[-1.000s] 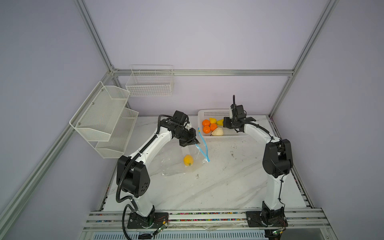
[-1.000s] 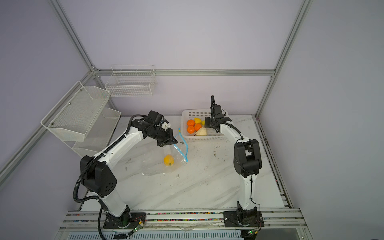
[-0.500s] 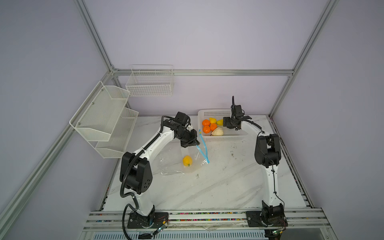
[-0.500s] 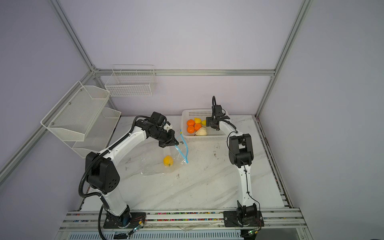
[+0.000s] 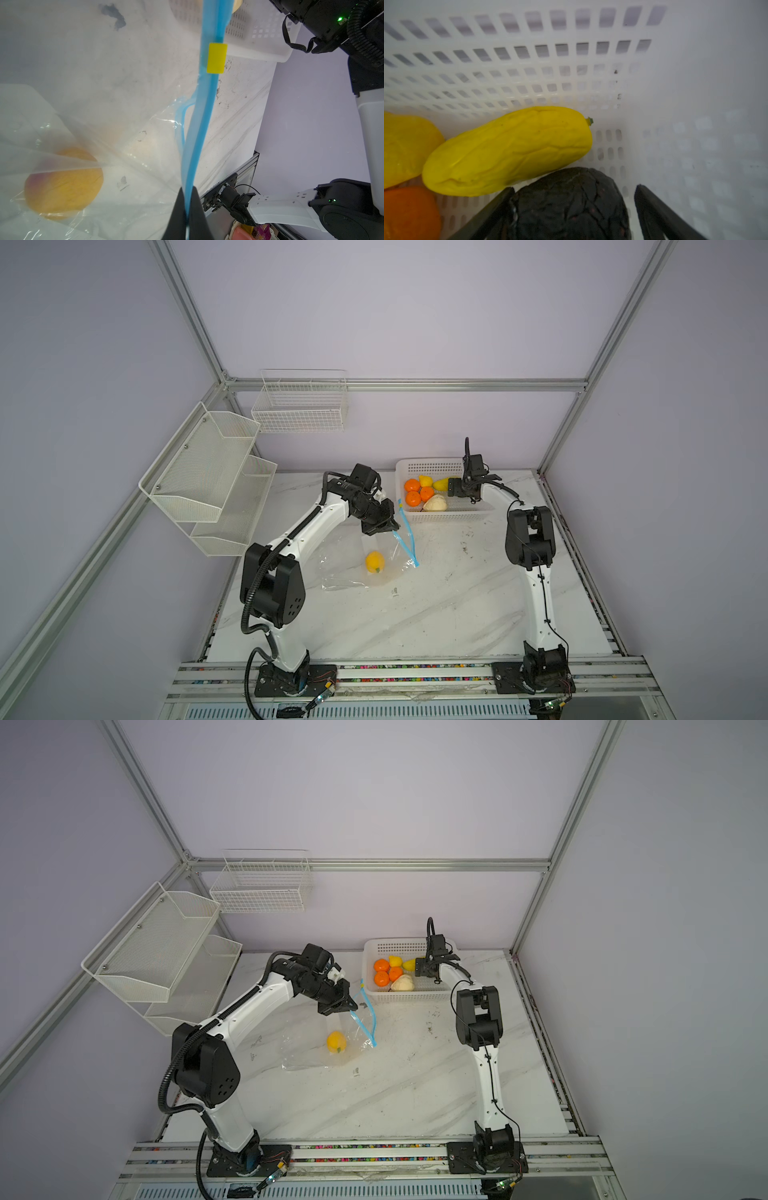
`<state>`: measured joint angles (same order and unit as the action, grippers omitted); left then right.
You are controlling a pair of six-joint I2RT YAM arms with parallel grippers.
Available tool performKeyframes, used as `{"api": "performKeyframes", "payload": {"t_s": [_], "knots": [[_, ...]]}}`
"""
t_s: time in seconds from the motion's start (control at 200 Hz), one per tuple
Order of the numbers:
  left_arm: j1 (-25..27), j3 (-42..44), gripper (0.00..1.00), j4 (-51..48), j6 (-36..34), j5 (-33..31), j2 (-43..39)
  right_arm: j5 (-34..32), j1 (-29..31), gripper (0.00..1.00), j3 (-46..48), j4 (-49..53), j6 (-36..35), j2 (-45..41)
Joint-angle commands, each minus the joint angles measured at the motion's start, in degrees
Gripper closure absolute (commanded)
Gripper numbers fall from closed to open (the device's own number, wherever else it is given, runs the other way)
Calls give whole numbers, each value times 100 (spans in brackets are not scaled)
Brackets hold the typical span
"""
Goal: Place the food in the zip-top bag and seal the zipper
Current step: 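Lower the right gripper onto the black avocado in the basket and close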
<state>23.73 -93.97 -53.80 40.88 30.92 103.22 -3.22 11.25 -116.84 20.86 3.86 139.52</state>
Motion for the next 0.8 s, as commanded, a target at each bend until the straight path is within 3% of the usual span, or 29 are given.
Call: {"api": "performKeyframes", "payload": {"t_s": [0.0, 0.425, 0.795], "knots": [[27, 11, 100, 98, -27, 134, -2, 102, -24, 12, -178, 113, 2, 75], [36, -7, 100, 107, 7, 148, 15, 252, -26, 26, -221, 112, 38, 18], [36, -15, 100, 100, 7, 120, 5, 182, -26, 28, -74, 33, -25, -321]]}}
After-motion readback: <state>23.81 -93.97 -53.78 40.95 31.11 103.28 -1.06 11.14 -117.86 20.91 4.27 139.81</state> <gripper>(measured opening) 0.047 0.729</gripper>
